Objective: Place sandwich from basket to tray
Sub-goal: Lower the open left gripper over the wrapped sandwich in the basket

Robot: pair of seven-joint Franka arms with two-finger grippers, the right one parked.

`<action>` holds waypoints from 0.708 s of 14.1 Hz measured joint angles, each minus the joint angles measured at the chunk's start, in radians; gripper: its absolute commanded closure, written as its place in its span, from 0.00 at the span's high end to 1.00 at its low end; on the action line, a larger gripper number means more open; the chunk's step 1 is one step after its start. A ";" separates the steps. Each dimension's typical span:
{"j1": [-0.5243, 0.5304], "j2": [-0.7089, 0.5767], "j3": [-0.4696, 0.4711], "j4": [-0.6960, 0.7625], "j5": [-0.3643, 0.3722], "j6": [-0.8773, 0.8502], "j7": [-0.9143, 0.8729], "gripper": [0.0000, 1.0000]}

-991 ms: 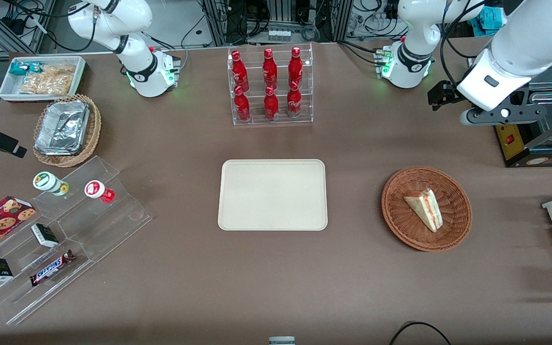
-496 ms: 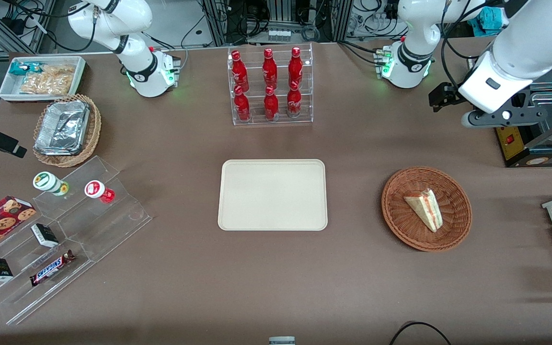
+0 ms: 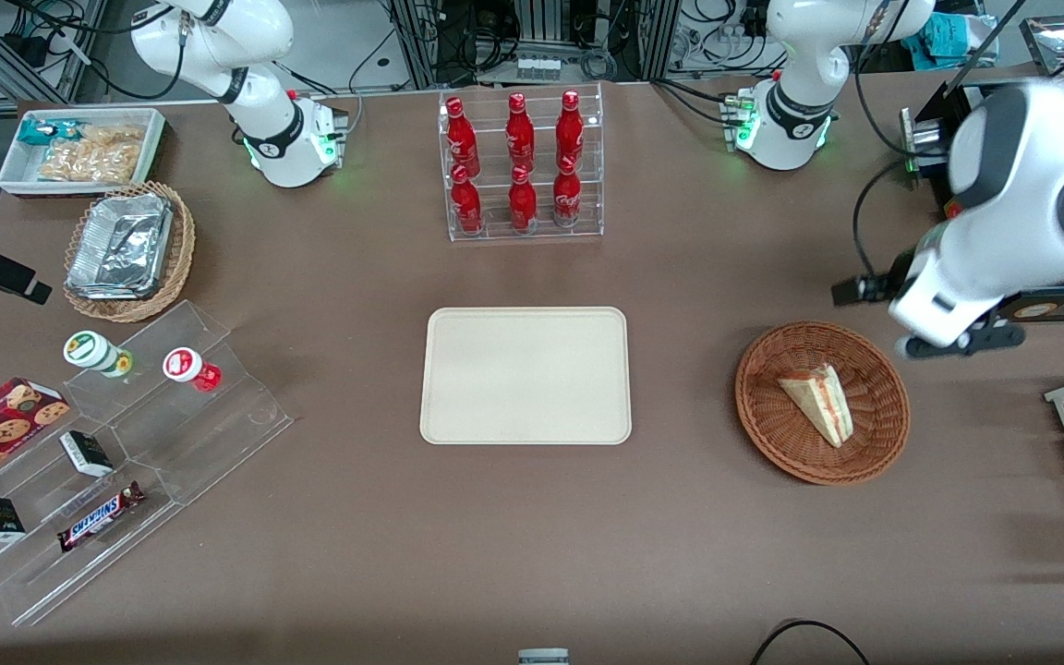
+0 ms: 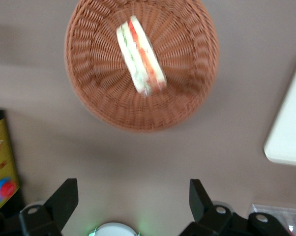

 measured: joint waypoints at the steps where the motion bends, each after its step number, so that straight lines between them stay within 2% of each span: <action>1: 0.000 0.018 0.011 -0.067 0.000 0.095 -0.042 1.00; 4: 0.002 0.063 0.031 -0.173 0.000 0.244 -0.172 1.00; 10: 0.002 0.155 0.032 -0.231 -0.001 0.465 -0.355 1.00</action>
